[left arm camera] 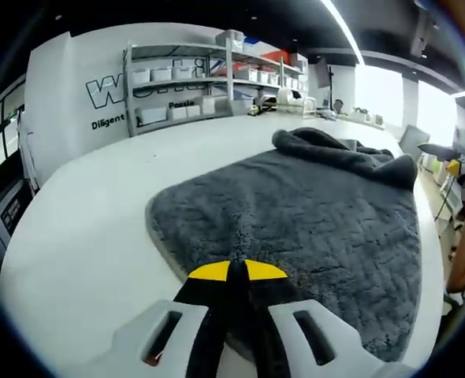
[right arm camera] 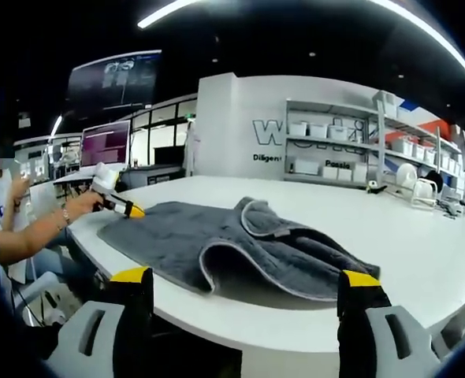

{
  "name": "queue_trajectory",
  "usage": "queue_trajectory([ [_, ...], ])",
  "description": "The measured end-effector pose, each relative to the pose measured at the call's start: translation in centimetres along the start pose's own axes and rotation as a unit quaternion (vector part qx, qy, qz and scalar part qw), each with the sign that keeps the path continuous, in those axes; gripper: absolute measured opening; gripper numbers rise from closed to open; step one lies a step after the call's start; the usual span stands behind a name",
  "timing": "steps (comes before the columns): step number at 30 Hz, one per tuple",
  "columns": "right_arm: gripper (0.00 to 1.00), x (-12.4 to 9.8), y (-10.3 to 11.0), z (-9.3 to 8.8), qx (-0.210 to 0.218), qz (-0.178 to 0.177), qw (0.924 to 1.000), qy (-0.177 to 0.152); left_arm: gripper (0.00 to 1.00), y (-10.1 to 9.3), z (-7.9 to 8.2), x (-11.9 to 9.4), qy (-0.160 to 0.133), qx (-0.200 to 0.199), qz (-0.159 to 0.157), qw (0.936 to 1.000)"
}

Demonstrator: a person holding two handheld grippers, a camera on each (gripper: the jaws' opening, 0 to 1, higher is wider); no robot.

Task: Open the folded towel by lifting each exposed corner and separating the folded layers until the towel lies flat within the target outline without major curled edges

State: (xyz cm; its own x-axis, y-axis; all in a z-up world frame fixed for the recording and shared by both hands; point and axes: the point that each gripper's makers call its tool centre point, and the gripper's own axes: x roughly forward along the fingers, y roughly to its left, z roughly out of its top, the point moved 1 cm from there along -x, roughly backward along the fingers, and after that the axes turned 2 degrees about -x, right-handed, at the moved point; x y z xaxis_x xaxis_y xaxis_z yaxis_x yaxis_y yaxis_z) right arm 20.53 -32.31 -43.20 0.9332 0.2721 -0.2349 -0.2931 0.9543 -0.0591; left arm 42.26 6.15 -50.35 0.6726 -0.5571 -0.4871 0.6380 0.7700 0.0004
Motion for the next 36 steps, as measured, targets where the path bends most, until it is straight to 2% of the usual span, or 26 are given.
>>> queue_trajectory([
  [7, 0.99, 0.0, -0.1, -0.1, 0.002, 0.0, 1.0, 0.001, 0.03, 0.4, -0.2, -0.4, 0.011, 0.015, 0.003, 0.9998],
  [14, 0.99, 0.0, -0.2, -0.3, 0.002, -0.001, 1.0, 0.005, 0.03, 1.6, -0.8, -1.6, 0.024, 0.029, 0.018, 0.9991],
  [25, 0.99, 0.1, 0.0, -0.4, 0.003, -0.001, 1.0, 0.009, 0.04, 4.6, -2.0, -3.9, 0.045, 0.033, 0.042, 0.9976],
  [36, 0.99, 0.5, 0.3, -0.5, 0.0, 0.005, 0.9999, 0.015, 0.04, 7.9, -3.4, -6.3, 0.071, 0.05, 0.086, 0.9925],
])
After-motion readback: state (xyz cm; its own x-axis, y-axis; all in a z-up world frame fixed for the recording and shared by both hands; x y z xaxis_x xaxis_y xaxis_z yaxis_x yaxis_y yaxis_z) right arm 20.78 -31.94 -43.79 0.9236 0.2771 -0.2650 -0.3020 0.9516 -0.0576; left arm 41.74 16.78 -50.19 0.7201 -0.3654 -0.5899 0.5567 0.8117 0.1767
